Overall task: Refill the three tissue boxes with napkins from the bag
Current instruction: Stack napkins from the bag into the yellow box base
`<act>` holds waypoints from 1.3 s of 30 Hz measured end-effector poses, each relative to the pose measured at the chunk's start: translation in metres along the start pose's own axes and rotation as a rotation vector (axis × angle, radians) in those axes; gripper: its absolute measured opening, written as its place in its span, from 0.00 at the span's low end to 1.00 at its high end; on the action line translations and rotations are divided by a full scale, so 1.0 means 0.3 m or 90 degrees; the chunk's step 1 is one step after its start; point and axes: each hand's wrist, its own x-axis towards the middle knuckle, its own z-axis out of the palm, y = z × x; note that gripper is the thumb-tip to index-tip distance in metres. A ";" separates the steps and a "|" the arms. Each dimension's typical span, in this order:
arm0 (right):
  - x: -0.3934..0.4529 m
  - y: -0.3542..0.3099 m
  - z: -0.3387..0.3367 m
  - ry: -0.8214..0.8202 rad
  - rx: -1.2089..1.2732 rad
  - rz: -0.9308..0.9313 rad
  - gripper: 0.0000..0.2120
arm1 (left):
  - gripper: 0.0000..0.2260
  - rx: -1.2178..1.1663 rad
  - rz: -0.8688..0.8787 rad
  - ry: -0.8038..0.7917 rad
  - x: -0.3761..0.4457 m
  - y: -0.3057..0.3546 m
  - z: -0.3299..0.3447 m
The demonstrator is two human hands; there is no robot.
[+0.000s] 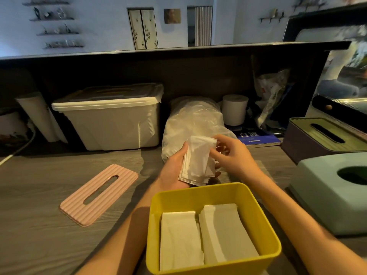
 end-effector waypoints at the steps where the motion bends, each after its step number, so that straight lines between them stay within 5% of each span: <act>1: 0.004 0.001 -0.007 0.006 0.000 0.004 0.09 | 0.26 -0.003 -0.004 -0.004 0.005 -0.002 -0.007; 6: 0.007 0.001 -0.034 -0.051 0.135 0.087 0.11 | 0.30 0.018 -0.013 -0.008 0.015 -0.007 -0.015; 9: 0.009 -0.002 -0.055 -0.078 0.076 0.091 0.12 | 0.25 0.072 -0.008 -0.018 -0.001 -0.005 -0.012; 23: -0.003 0.010 -0.027 0.002 0.091 0.090 0.12 | 0.30 0.060 -0.044 -0.042 -0.007 -0.005 -0.004; 28: -0.009 -0.006 -0.044 -0.075 0.024 0.055 0.22 | 0.23 0.215 -0.010 -0.009 -0.018 0.006 -0.023; 31: -0.018 -0.014 -0.066 -0.137 0.045 0.067 0.18 | 0.14 0.341 0.066 -0.003 -0.022 0.024 -0.024; 39: -0.115 0.072 -0.034 -0.104 0.063 0.117 0.17 | 0.15 0.603 0.276 0.094 -0.001 0.002 -0.104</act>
